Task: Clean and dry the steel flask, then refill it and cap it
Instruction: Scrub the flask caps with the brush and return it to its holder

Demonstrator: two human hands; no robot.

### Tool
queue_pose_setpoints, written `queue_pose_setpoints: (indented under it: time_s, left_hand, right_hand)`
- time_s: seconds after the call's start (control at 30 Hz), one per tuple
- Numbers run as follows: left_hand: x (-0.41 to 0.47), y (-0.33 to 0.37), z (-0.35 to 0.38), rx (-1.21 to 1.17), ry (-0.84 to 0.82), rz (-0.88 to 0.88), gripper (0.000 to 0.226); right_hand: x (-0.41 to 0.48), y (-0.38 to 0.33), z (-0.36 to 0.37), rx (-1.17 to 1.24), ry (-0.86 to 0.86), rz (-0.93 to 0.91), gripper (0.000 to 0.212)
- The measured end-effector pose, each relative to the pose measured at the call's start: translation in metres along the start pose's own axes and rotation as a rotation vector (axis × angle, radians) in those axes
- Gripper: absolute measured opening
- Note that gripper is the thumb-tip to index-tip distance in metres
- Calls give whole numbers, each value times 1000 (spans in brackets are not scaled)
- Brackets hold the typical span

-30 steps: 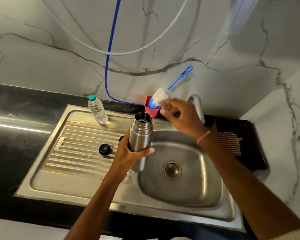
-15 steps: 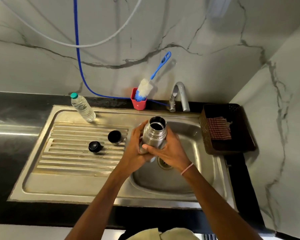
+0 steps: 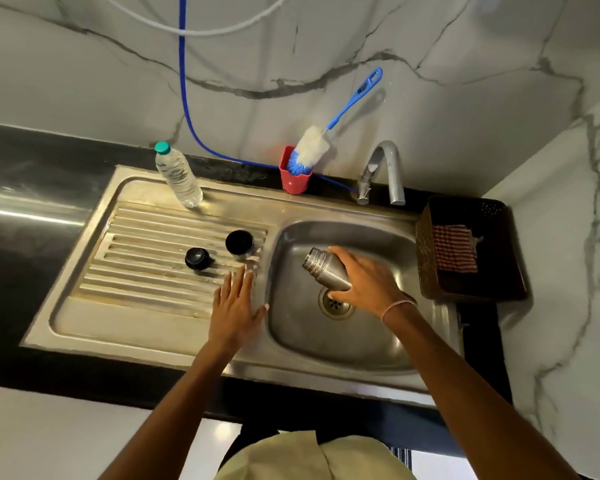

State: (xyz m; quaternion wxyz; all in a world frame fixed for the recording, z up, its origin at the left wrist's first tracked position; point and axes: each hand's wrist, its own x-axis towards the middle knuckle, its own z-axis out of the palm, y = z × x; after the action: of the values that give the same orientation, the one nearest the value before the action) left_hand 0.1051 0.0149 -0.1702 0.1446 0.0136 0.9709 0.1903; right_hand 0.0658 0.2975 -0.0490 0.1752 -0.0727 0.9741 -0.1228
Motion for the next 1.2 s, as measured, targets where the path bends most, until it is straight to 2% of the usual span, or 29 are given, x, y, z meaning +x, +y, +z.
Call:
queue_pose_setpoints:
  time_s: [0.17, 0.47, 0.63, 1.2]
  left_hand:
    - [-4, -15, 14, 82, -117, 36, 86]
    - [-5, -21, 22, 86, -112, 47, 87]
    - [-5, -20, 22, 88, -128, 41, 85]
    - [-6, -18, 18, 80, -161, 37, 86]
  right_hand:
    - [13, -6, 5, -184, -102, 39, 80]
    - [38, -25, -9, -398, -151, 72, 70]
    - [49, -41, -28, -513, -190, 67, 53]
    - [76, -99, -91, -831, -355, 31, 68]
